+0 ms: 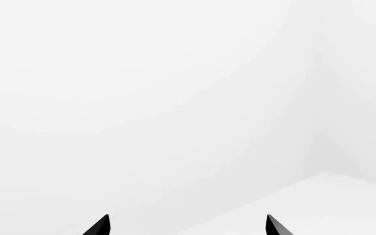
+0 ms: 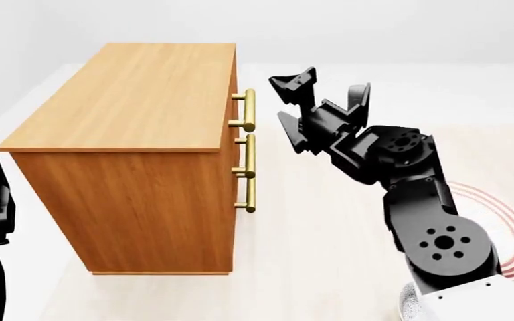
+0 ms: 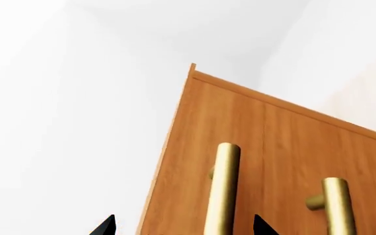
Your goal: Open the top drawer of the cabinet and put the bowl in it.
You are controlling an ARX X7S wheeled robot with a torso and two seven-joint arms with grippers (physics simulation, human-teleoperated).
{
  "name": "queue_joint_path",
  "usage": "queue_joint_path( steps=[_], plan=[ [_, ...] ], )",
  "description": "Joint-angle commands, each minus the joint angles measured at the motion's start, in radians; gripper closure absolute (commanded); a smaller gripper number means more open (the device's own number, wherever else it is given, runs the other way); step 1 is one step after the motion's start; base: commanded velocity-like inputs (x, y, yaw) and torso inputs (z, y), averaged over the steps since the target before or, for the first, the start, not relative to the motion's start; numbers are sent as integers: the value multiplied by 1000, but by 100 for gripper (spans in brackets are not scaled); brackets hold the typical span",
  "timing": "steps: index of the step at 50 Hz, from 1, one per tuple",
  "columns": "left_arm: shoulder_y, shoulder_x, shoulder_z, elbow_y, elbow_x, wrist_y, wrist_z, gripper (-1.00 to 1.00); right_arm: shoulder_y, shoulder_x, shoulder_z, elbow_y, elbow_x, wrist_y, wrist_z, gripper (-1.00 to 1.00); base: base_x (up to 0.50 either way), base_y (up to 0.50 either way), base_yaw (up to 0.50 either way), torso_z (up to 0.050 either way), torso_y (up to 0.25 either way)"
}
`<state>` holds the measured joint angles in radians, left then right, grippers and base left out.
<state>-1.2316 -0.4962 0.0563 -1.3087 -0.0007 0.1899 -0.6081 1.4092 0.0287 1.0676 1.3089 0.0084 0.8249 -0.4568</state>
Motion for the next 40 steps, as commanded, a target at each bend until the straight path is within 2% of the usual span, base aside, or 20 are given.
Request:
queue_joint_path(
  steps=[1,14,26,40],
  plan=[
    [1,1,-3,0,0,3,4,-100,-14,-12,-2,0,-11,-14,7,-100,0,0,0,0,0],
    [2,1,-5,0,0,5,4,-100,-36,-27,-56,0,-3,-27,1,-100,0,0,0,0,0],
    [2,1,-7,0,0,5,3,-100,-52,-28,-174,0,134,4,12,-100,0,0,0,0,0],
    [1,1,-8,0,1,4,3,-100,-54,-28,-204,0,188,52,6,-100,0,0,0,0,0]
  ],
)
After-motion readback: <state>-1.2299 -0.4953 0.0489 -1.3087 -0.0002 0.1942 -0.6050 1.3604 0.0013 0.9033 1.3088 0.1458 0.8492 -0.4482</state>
